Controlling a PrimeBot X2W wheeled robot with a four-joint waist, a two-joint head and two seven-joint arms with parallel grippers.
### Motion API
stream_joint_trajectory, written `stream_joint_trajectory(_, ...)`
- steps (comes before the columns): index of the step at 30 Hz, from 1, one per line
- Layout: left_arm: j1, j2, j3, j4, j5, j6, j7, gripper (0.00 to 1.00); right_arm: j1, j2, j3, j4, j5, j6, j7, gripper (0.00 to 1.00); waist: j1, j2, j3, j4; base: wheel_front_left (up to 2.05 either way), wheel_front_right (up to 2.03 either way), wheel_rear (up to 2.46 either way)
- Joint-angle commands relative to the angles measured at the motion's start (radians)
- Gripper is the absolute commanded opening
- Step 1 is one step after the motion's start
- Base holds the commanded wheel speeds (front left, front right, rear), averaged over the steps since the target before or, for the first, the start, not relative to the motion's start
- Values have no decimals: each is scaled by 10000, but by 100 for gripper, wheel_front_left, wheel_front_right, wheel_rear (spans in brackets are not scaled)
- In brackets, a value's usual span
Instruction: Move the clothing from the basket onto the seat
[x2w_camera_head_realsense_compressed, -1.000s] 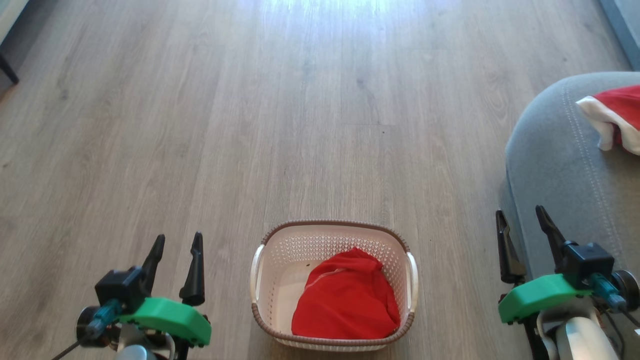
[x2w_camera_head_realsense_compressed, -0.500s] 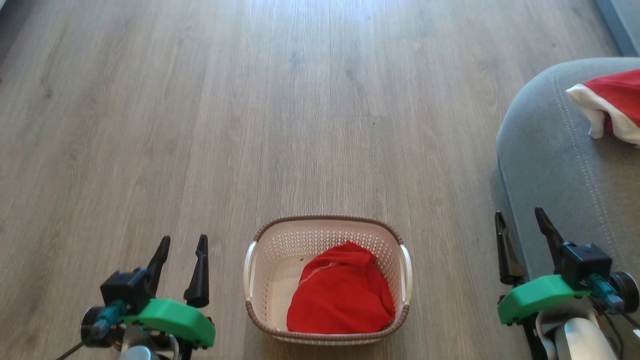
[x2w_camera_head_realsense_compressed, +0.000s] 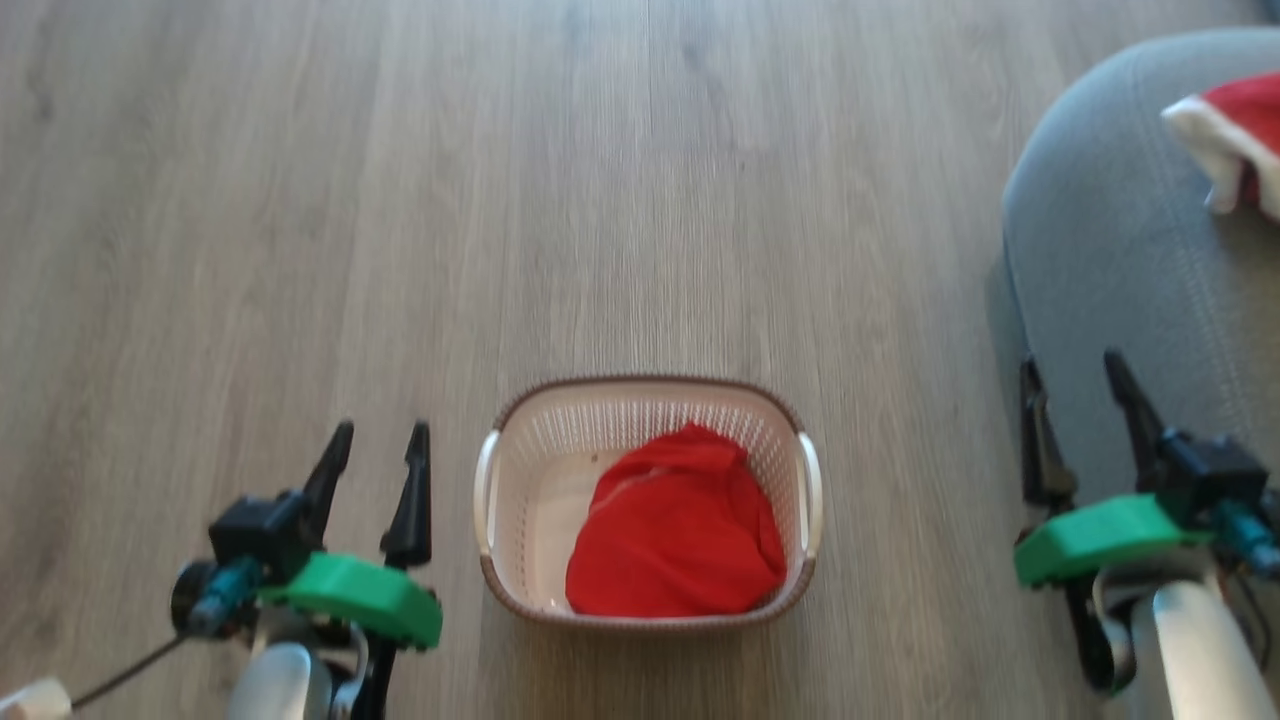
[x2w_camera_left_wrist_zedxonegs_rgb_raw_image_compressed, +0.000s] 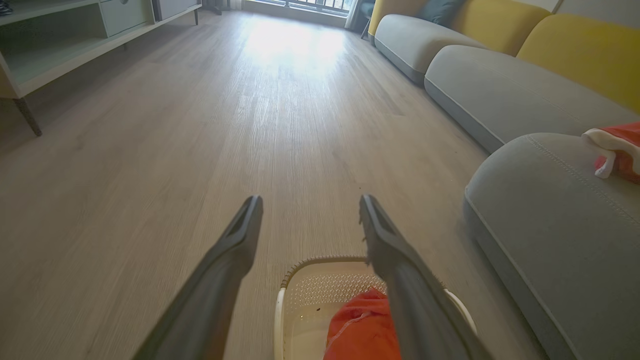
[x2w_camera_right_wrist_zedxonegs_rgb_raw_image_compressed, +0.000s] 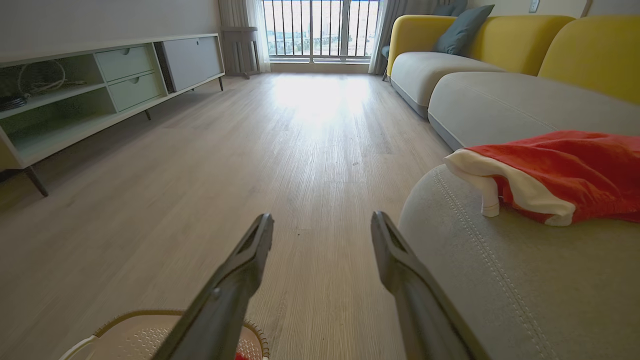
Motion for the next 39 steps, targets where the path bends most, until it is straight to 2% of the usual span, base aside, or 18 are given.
stream_joint_trajectory(1,-634,34,244,-401,65,-4,-51,100,-568,-6,164,-442,45,-2,-66,100,1,0,637,-77,0,0,0)
stream_joint_trajectory(17,-3655,34,-858,-748,338,62,-51,100,-3125,-38,-365,-1627,116,-2,-66,100,1,0,5601,-207,0,0,0)
stream_joint_trajectory(23,-4997,34,-1643,-319,779,83,-51,100,-4085,-84,-311,-1926,127,-2,-66,100,1,0,7194,-311,0,0,0)
stream_joint_trajectory(27,-5593,34,-2240,356,1049,29,-51,100,-4373,-98,-216,-1935,126,-2,-67,100,1,0,7726,-389,0,0,0)
stream_joint_trajectory(28,-5995,34,-2686,989,1224,-15,-51,100,-4491,-100,-155,-1947,127,-2,-67,100,1,0,7944,-440,0,0,0)
stream_joint_trajectory(32,-6786,34,-3713,2131,1268,-123,244,100,-4544,-94,-84,-1956,168,-2,-67,100,1,0,8081,-545,0,0,0)
stream_joint_trajectory(36,-7495,33,-4590,3032,823,6,1257,100,-4541,-87,-53,-1950,228,-2,-67,100,1,0,8094,-666,0,0,0)
stream_joint_trajectory(39,-8041,33,-5140,3642,275,342,2097,100,-4571,-78,21,-1942,264,-2,-67,100,1,0,8105,-782,0,0,0)
